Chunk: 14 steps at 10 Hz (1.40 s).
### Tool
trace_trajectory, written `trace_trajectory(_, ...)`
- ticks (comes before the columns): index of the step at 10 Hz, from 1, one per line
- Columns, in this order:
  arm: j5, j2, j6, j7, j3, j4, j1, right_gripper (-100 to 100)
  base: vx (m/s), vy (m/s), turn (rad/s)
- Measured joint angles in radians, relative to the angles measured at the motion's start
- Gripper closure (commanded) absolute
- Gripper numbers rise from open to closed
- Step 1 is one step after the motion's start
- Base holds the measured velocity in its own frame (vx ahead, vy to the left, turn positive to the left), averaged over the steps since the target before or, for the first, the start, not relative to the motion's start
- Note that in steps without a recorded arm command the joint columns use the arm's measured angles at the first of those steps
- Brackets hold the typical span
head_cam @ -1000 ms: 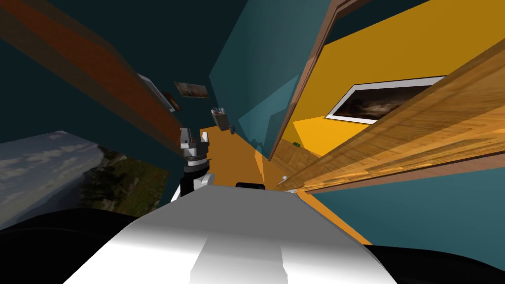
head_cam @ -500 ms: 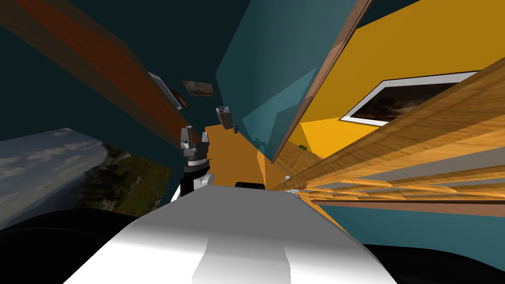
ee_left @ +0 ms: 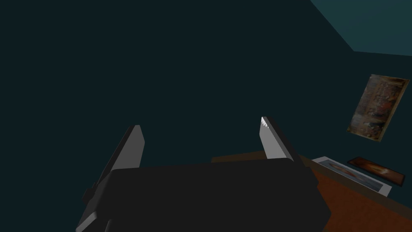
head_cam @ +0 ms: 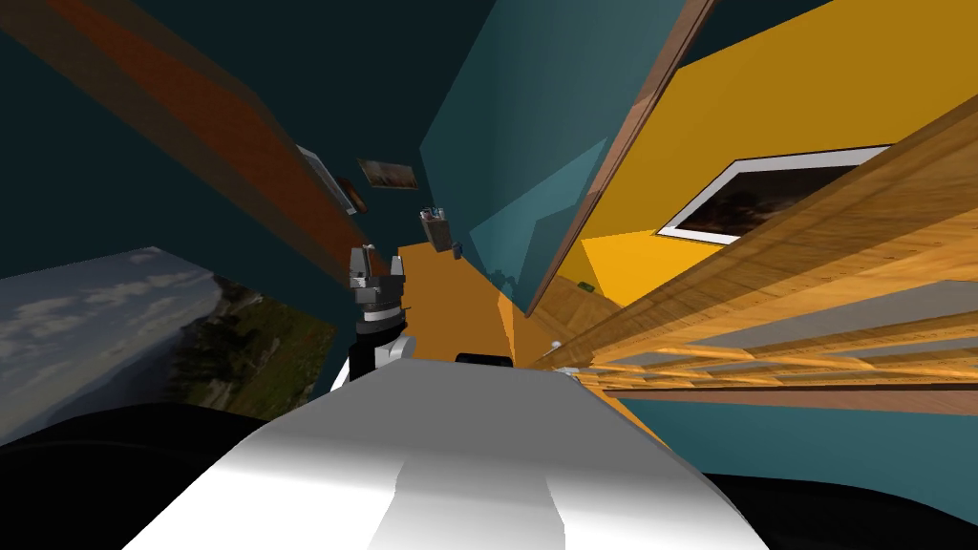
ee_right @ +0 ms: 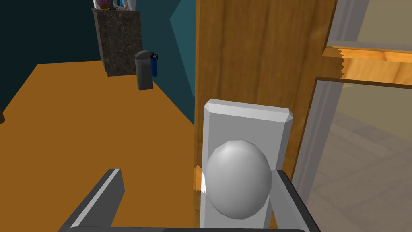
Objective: Pull the door open
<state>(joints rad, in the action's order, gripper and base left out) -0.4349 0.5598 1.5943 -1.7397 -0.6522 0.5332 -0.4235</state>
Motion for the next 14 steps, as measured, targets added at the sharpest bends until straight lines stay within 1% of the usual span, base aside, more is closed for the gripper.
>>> trace_trajectory(1, -0.003, -0.001, -0.001, 0.003, 0.002, 0.006, -0.012, 100, 0.034, -0.004, 0.206)
trace_trajectory(2, -0.008, 0.002, -0.012, 0.006, 0.006, 0.021, -0.02, 100, 0.028, -0.013, 0.084)
trace_trajectory(3, -0.009, 0.002, -0.02, 0.009, 0.008, 0.029, -0.02, 100, 0.016, -0.011, -0.004)
trace_trajectory(4, -0.009, -0.001, -0.02, 0.01, 0.008, 0.025, -0.016, 100, 0.014, -0.001, 0.108)
trace_trajectory(5, -0.011, -0.01, -0.008, 0.004, 0.009, -0.004, -0.007, 100, 0.015, -0.019, 0.256)
trace_trajectory(6, -0.015, -0.014, -0.006, 0.004, 0.013, -0.008, -0.015, 100, 0.011, -0.034, 0.263)
trace_trajectory(9, -0.026, -0.02, -0.02, 0.017, 0.022, 0.022, -0.042, 100, 0.001, -0.034, 0.18)
trace_trajectory(10, -0.029, -0.023, -0.021, 0.019, 0.024, 0.022, -0.044, 100, -0.018, -0.009, 0.112)
trace_trajectory(11, -0.032, -0.02, -0.03, 0.024, 0.027, 0.04, -0.054, 100, -0.011, -0.001, 0.047)
trace_trajectory(12, -0.033, -0.023, -0.022, 0.018, 0.027, 0.024, -0.049, 100, 0.0, 0.0, 0.0)
trace_trajectory(13, -0.031, -0.035, -0.001, 0.008, 0.026, -0.019, -0.033, 100, 0.004, 0.003, -0.017)
trace_trajectory(14, -0.032, -0.029, -0.008, 0.01, 0.026, 0.001, -0.041, 100, -0.019, -0.014, 0.171)
